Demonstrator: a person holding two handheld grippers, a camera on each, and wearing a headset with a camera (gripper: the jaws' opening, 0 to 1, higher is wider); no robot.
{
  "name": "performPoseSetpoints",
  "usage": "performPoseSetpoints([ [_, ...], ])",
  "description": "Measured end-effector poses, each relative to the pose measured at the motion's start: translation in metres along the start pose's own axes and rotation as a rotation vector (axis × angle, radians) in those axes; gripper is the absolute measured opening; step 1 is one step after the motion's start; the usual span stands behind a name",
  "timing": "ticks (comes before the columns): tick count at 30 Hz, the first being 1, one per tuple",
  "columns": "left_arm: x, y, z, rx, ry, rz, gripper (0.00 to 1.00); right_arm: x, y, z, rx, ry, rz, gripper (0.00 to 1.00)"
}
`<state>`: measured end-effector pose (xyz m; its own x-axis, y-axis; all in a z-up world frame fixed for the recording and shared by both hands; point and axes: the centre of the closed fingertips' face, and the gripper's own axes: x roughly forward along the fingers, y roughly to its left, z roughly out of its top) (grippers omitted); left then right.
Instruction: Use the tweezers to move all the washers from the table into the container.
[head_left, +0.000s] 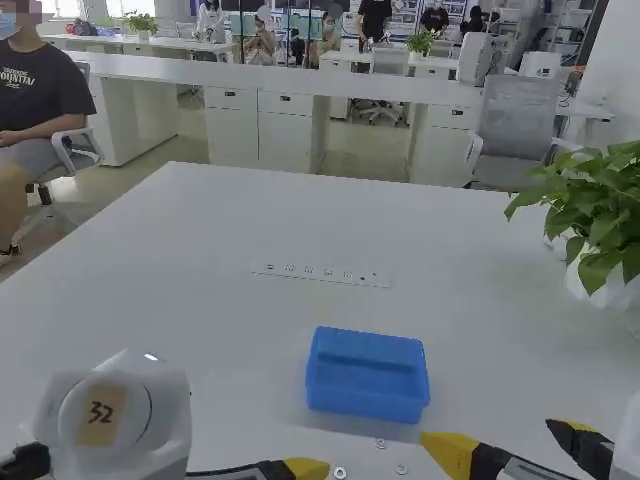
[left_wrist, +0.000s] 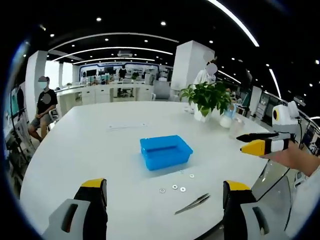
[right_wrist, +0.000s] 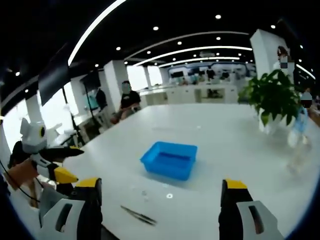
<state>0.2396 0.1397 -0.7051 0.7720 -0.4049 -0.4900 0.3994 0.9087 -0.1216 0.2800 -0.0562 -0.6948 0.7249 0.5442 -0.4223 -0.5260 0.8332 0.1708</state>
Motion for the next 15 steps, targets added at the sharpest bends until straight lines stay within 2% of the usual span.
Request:
performPoseSetpoints([
  [15, 0.001, -0.003, -0.002, 0.019, 0.008, -0.014, 0.99, 0.004, 0.005, -0.012, -0.070, 0.052, -0.011, 0.99],
])
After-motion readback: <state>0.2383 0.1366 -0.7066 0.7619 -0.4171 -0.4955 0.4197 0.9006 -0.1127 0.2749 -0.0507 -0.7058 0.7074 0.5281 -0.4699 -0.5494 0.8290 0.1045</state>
